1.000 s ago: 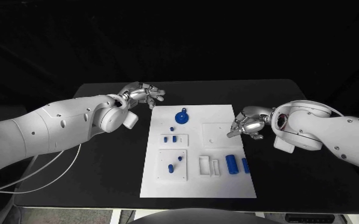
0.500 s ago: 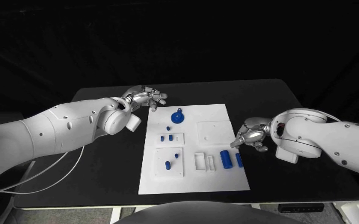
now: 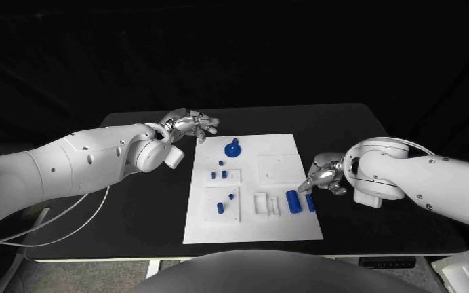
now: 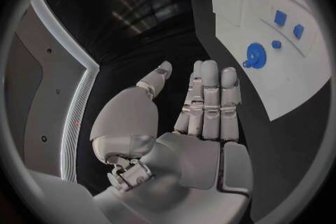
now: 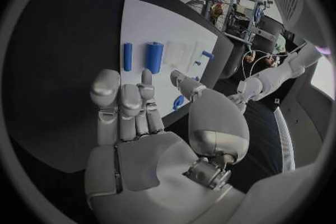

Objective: Assemble the parts on the task board

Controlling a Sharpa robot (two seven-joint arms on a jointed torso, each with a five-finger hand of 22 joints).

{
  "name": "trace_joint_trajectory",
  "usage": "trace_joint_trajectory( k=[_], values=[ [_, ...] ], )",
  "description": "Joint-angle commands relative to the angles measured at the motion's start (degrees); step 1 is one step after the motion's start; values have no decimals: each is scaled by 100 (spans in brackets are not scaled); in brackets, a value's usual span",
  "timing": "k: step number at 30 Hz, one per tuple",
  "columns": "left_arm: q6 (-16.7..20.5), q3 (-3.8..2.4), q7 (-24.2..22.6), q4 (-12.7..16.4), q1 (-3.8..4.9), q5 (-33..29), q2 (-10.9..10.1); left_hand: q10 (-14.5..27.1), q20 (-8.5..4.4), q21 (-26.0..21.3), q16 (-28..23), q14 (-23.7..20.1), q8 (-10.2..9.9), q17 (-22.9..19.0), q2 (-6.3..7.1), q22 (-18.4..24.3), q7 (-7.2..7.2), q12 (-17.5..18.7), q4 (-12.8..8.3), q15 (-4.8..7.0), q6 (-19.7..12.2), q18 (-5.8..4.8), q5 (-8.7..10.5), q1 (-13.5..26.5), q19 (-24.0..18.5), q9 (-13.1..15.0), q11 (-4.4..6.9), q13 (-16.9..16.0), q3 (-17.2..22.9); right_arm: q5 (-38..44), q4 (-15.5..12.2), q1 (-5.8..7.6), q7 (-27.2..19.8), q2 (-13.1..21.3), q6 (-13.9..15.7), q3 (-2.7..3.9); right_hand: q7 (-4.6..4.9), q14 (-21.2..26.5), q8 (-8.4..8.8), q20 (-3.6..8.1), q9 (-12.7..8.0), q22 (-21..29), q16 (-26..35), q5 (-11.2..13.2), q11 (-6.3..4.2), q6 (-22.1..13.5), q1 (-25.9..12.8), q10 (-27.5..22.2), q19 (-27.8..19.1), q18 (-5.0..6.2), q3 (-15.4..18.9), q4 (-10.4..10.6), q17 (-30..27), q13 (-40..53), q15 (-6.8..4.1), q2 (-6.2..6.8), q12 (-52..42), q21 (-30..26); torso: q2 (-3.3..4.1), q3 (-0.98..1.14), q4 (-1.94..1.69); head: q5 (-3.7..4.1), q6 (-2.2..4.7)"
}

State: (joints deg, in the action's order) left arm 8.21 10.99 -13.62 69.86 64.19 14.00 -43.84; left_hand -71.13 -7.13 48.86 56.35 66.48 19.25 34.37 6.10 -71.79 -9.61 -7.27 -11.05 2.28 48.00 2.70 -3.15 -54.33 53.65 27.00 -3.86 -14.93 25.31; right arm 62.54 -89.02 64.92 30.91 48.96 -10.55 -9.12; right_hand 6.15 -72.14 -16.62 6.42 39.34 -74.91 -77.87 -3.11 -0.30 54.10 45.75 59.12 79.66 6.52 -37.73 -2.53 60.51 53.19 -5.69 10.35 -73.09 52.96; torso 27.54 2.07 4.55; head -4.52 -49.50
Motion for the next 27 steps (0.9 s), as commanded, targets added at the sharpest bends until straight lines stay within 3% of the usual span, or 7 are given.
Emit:
trace_joint_trajectory(
  k=[1,2,4,6,9,20,27],
  values=[
    [-99,1,-138,43,-8,-47,-11,40,-80,-32,-35,-29,30,10,54,-13,3,-35,76,7,-46,281,22,145,-6,-10,-14,-9,-42,275,18,-77,118,-66,-156,-25,-1,-86,39,-43,-11,-95,-12,27,7,52,-85,55,-8,848,0,56,25,14,-60,17,29,28,-9,-43,-47,8,-28],
    [-132,2,-157,60,-8,-59,-22,47,-66,-40,-40,-37,26,10,188,-13,-8,-33,167,-3,-58,266,21,338,-14,-13,-23,-9,-132,297,33,-100,128,-90,-129,-30,0,-93,47,-45,-15,-94,-12,29,8,52,-125,60,-6,848,5,81,43,21,-60,50,34,32,25,-62,-86,51,-3],
    [-127,2,-175,90,-8,-69,-37,71,-75,-76,-51,-61,8,15,327,-6,-12,-25,393,-2,-111,286,29,757,-44,-23,-22,-6,-291,329,73,-160,133,-141,-126,-37,2,-111,65,-46,-22,-91,-17,29,9,44,-196,67,-1,848,19,125,84,35,-59,94,42,40,31,-67,-87,52,-19],
    [-131,2,-184,100,-8,-71,-43,83,-82,-93,-53,-71,-1,20,352,-6,-14,-21,435,2,-139,302,26,877,-63,-27,-21,-4,-366,337,91,-198,132,-168,-110,-42,5,-113,79,-43,-26,-90,-13,29,11,31,-215,71,2,848,20,138,93,43,-58,119,46,44,40,-64,-90,48,-44],
    [-127,3,-171,121,-9,-73,-63,92,-86,-104,-54,-80,-11,27,358,-10,-19,-20,455,4,-176,323,24,941,-71,-32,-19,-5,-413,374,116,-268,102,-236,-69,-50,10,-112,98,-36,-32,-87,-4,29,16,13,-220,72,2,848,12,140,104,57,-55,158,54,48,53,-60,-91,-12,-50],
    [-131,10,-147,148,-12,-73,-89,95,-87,-110,-52,-83,-8,35,310,-17,-20,-23,446,5,-194,340,22,934,-72,-31,-17,-7,-424,681,291,-470,80,-466,130,-52,23,-125,130,-25,-37,-81,9,29,28,-9,-283,74,2,848,34,180,152,92,-43,232,69,57,106,-44,-69,-106,-50],
    [-136,10,-141,158,-12,-73,-105,96,-86,-110,-51,-83,-5,37,303,-19,-20,-24,439,5,-195,342,22,930,-71,-31,-17,-8,-429,1046,409,-562,82,-566,154,-52,27,-113,147,-20,-32,-74,44,29,33,-5,-377,70,-8,848,84,249,170,129,-38,244,92,60,126,-44,-71,-123,-50]
  ],
)
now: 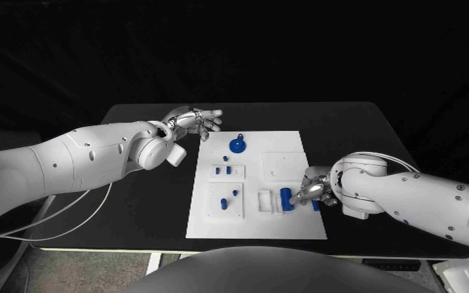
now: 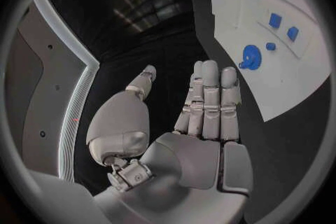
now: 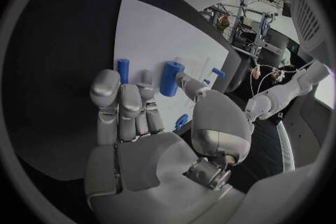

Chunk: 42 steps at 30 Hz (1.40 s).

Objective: Assemble the parts on the task board

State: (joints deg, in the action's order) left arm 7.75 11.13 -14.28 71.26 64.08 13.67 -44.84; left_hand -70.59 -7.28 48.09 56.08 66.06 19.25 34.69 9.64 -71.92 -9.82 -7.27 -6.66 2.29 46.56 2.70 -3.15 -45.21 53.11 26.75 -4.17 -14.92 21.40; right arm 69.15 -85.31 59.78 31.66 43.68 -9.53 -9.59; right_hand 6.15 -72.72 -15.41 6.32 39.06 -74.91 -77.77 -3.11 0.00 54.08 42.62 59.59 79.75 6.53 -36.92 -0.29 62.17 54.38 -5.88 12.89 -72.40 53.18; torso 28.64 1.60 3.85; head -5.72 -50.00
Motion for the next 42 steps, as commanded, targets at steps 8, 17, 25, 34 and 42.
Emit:
trace_joint_trajectory(
  k=[8,17,25,34,42],
  values=[
    [-118,-4,-64,30,0,-40,-14,41,-69,-33,-24,-42,-1,8,-64,-9,1,-26,-7,5,-50,344,22,14,-17,-4,14,-10,-44,419,150,-164,-56,-191,223,-5,23,-50,29,-7,3,-73,52,29,0,7,-81,21,-28,847,41,23,16,29,-22,-55,34,40,34,2,1,-3,0],
    [-134,-4,-42,18,0,-40,-13,44,-67,-35,-23,-43,6,12,-97,-14,2,-28,-21,4,-51,348,21,7,-16,-2,14,-12,-57,240,101,-165,-148,-242,390,-5,22,-45,32,-7,6,-71,68,29,-2,11,-100,23,-34,847,64,29,16,41,-23,-66,41,39,52,-1,0,14,0],
    [-156,-4,-22,-3,0,-40,5,45,-66,-35,-23,-44,8,13,-109,-16,2,-29,-27,4,-52,350,21,1,-15,-2,14,-12,-60,151,158,-177,-147,-341,239,-5,21,-40,33,-6,6,-70,74,29,-2,12,-101,24,-35,847,66,30,9,43,-24,-68,42,39,58,0,-3,36,37],
    [-177,-5,-2,3,1,-40,-1,48,-63,-39,-24,-46,18,20,-176,-25,3,-33,-69,4,-54,353,21,-33,-15,0,13,-15,-80,367,207,-176,-152,-368,262,-4,20,-1,42,-1,7,-66,123,29,-4,14,31,5,-61,847,-36,-41,-21,58,-26,-204,68,30,76,8,2,36,50],
    [-186,-5,9,-3,1,-40,6,50,-62,-41,-25,-48,23,23,-195,-30,3,-36,-95,4,-57,354,20,-49,-15,1,13,-17,-97,349,257,-176,-174,-384,285,-4,7,24,36,-15,20,-68,196,29,-14,82,451,-1,-98,845,-311,-377,-8,108,-31,-394,108,36,79,7,7,44,41]
  ],
)
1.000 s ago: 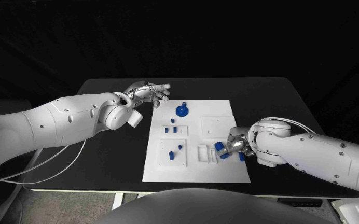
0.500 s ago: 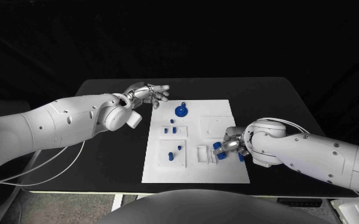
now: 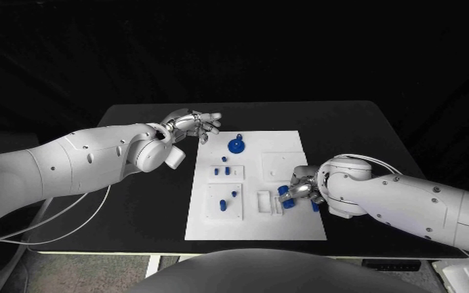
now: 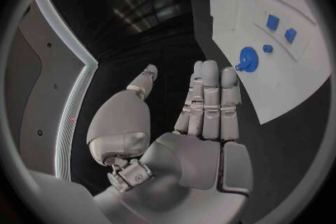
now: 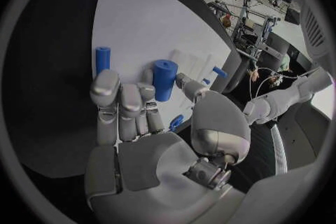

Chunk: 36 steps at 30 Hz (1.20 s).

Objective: Assemble the parts on the task board

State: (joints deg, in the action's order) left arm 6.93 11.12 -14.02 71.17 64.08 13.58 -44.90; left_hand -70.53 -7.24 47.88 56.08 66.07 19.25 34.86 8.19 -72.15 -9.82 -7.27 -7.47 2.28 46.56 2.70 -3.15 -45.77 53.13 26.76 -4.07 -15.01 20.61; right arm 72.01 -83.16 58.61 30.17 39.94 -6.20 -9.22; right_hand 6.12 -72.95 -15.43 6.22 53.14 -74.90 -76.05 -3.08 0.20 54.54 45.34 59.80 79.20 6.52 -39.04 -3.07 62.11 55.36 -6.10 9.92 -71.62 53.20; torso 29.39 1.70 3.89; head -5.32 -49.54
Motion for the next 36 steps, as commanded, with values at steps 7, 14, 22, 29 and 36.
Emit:
trace_joint_trajectory(
  k=[7,14,22,29,36],
  values=[
    [-104,-3,-18,-3,1,-30,8,44,-65,-23,-26,-48,30,10,-75,-13,3,-40,-46,4,-58,355,20,-13,-16,1,3,-9,-35,-378,-15,-57,-117,59,311,-40,-6,15,21,-77,-1382,-77,56,22,-48,147,265,16,-50,847,-209,-340,72,59,-16,-277,61,68,11,0,8,-1,-3],
    [-110,-3,-13,-10,1,-26,0,44,-64,-25,-26,-47,36,12,-92,-18,4,-43,-71,4,-56,355,19,-28,-15,1,4,-11,-49,-927,-172,14,-184,250,752,-38,-25,-48,22,-102,-1395,-70,63,16,-66,227,229,77,-27,848,-232,-474,157,93,-32,-273,86,92,13,-1,9,1,0],
    [-107,-3,-13,-22,1,-24,-6,44,-64,-27,-26,-47,38,14,-101,-20,5,-45,-86,4,-56,355,19,-36,-14,1,4,-12,-57,-1594,-415,166,-236,388,1074,-20,-46,-104,22,-98,-1405,-56,77,8,-87,301,144,140,5,848,-216,-517,217,118,-53,-217,112,105,20,4,8,5,9],
    [-114,-3,-15,-11,1,-15,-14,44,-63,-29,-27,-45,51,18,-124,-26,8,-49,-118,5,-44,355,19,-55,-11,3,5,-14,-73,-1714,-568,181,-260,360,1102,-19,-60,-138,41,-69,-1418,-36,107,14,-102,335,46,184,25,848,-88,-564,272,149,-70,109,152,104,28,3,4,5,16],
    [-114,-3,-13,-6,1,-10,-17,45,-63,-30,-27,-45,52,18,-126,-27,9,-50,-127,5,-44,355,19,-58,-10,3,5,-14,-79,-1812,-561,181,-185,245,897,-20,-63,-134,44,-62,-1419,-27,127,18,-106,345,21,194,30,848,-74,-533,270,157,-75,126,165,98,28,0,3,3,18]
  ],
)
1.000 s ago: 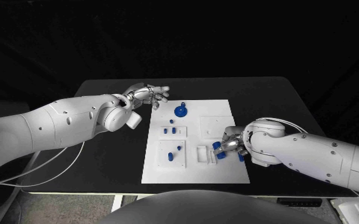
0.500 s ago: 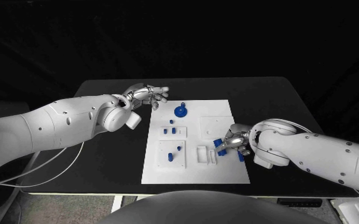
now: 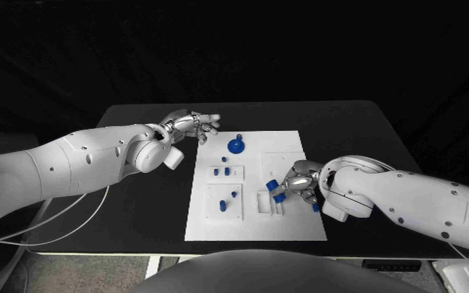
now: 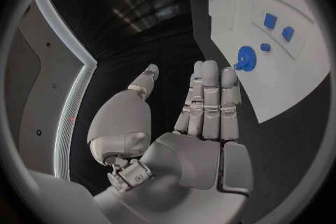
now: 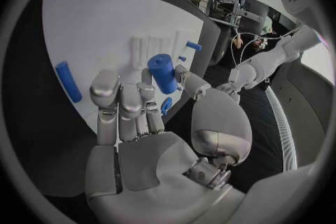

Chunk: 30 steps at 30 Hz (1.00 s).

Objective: Assemble the parts on the task board

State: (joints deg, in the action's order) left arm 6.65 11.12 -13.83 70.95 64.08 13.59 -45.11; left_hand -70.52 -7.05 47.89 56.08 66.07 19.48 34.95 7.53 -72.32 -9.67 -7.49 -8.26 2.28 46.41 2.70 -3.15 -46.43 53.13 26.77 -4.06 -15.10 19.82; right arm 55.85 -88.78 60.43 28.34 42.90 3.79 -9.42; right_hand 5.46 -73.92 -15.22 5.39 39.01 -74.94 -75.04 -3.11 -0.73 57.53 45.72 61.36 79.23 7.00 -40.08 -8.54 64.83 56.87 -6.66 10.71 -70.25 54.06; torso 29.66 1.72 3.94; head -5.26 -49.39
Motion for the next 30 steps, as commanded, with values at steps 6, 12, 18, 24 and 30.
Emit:
trace_joint_trajectory(
  k=[6,12,18,24,30],
  values=[
    [-86,-4,-28,20,1,-10,2,44,-82,-32,-27,-45,31,9,-62,-11,-6,-28,-52,6,-28,354,19,6,-10,2,4,-6,-3,-226,80,-2,49,-225,-362,-8,5,-30,38,24,-11,-16,44,23,-11,36,-51,33,20,800,46,56,9,15,-18,64,50,4,3,0,-2,-4,-2],
    [-97,-4,-19,35,2,-4,-9,45,-83,-33,-28,-45,32,10,-69,-12,-6,-29,-59,6,-28,354,19,3,-9,2,4,-6,-6,-174,161,-23,82,-342,-409,-20,9,-21,55,27,-15,-13,64,18,-7,27,-83,25,8,800,66,107,23,30,-14,134,73,0,9,3,-6,-5,-1],
    [-96,-4,-11,46,2,4,-25,45,-83,-33,-27,-44,33,11,-73,-13,-6,-30,-63,6,-28,354,19,1,-7,2,4,-6,-9,443,225,-67,126,-397,-302,-32,12,-19,62,28,-17,-12,72,19,-4,22,-96,22,5,800,75,135,32,39,-12,117,83,0,11,2,-5,-8,-13],
    [-98,-4,-8,46,2,4,-27,46,-83,-33,-28,-43,34,12,-80,-14,-6,-31,-72,6,-29,354,19,-3,-4,1,4,-7,-13,1142,261,-102,101,-440,-238,-34,12,-11,65,29,-17,-11,85,22,-4,23,-105,21,3,800,83,150,26,45,-11,121,88,0,10,3,1,-11,-17],
    [-91,-4,-3,52,2,5,-42,46,-84,-34,-28,-42,35,13,-89,-16,-6,-32,-82,6,-30,355,19,-9,-1,0,5,-7,-17,1250,258,-122,36,-415,-270,-35,10,-10,68,35,-15,-6,97,26,-6,26,-75,25,4,800,59,169,36,55,-13,154,97,-3,12,6,-1,-11,-20]
  ],
)
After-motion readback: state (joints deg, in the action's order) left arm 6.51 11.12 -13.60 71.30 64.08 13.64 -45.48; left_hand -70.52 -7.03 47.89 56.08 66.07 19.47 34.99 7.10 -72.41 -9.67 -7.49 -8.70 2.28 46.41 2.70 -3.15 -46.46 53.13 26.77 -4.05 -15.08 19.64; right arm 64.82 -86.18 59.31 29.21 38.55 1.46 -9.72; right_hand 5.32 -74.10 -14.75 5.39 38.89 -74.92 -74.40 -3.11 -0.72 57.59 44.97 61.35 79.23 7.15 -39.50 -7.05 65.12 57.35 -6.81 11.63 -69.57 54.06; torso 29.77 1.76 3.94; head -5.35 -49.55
